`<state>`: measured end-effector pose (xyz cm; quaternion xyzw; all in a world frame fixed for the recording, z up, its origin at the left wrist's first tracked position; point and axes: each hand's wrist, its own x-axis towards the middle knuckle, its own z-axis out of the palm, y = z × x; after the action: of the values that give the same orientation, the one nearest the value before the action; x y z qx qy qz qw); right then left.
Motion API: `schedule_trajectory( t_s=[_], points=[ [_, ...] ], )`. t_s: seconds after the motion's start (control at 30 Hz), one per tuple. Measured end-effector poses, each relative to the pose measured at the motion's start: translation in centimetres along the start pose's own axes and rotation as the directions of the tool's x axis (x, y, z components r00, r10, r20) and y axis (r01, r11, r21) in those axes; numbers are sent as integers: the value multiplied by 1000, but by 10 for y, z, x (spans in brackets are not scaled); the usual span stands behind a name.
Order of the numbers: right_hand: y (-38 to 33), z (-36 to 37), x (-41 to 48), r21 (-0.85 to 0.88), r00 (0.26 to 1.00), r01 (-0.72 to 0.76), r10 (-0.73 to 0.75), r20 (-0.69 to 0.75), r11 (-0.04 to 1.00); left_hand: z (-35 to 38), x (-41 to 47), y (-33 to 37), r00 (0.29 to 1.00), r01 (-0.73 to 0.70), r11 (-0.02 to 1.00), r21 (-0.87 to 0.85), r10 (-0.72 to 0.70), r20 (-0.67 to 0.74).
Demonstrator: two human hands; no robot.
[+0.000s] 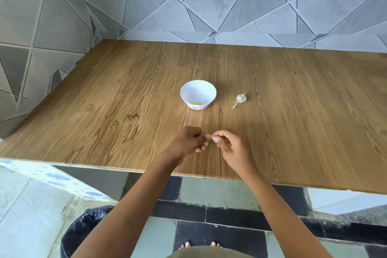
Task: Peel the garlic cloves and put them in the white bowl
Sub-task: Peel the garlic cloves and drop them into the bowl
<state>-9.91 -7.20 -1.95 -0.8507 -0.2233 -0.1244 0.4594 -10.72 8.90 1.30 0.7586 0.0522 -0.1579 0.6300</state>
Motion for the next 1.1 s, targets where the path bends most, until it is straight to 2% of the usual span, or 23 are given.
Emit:
schedule_trajectory(
  t_s=[0.07, 0.1, 0.17, 0.23, 0.3, 0.37, 0.43, 0.5, 0.53, 0.6, 0.63, 0.7, 0.83, 0.97, 1.1],
  points=[
    [-6, -1, 0, 225, 963, -267, 251, 100, 937, 0, 0, -2, 999, -52, 999, 1, 52, 5],
    [-10, -3, 1, 354, 907, -422, 381, 181, 835, -1, 0, -2, 997, -81, 997, 1, 81, 17],
    [-17, -8, 4, 542, 764, -637, 539, 354, 548, -3, 0, -3, 992, -117, 993, -10, 118, 51],
    [-19, -13, 7, 619, 670, -715, 570, 475, 325, -5, 0, -3, 991, -101, 993, -62, 106, 83],
    [-19, -15, 9, 637, 654, -723, 561, 508, 266, -5, 0, -2, 990, -77, 990, -115, 90, 110],
    [-19, -14, 8, 635, 671, -711, 563, 483, 302, -4, 1, 0, 990, -69, 993, -95, 79, 116],
    [-19, -12, 7, 622, 694, -692, 576, 433, 366, -3, 2, 0, 996, -62, 998, -23, 63, 57],
    [-18, -10, 6, 620, 704, -676, 598, 384, 398, -4, 7, -4, 989, -109, 972, 206, 127, -80],
    [-17, -10, 6, 617, 707, -671, 607, 363, 412, -6, 9, -7, 975, -131, 921, 366, 186, -120],
    [-16, -10, 6, 598, 713, -665, 618, 330, 448, -7, 10, -9, 959, -145, 790, 595, 260, -112],
    [-16, -11, 6, 583, 717, -665, 620, 319, 468, -6, 8, -9, 954, -155, 757, 635, 281, -102],
    [-16, -11, 6, 552, 724, -663, 620, 302, 505, -5, 5, -8, 945, -162, 765, 623, 302, -124],
    [-16, -9, 5, 512, 746, -649, 602, 285, 562, -2, 3, -5, 921, -212, 845, 491, 340, -189],
    [-17, -8, 7, 455, 767, -637, 571, 294, 622, -3, 5, 2, 902, -311, 847, 432, 406, -146],
    [-15, -9, 7, 401, 788, -616, 533, 309, 678, -4, 10, 6, 932, -297, 842, 450, 358, -54]
  ],
)
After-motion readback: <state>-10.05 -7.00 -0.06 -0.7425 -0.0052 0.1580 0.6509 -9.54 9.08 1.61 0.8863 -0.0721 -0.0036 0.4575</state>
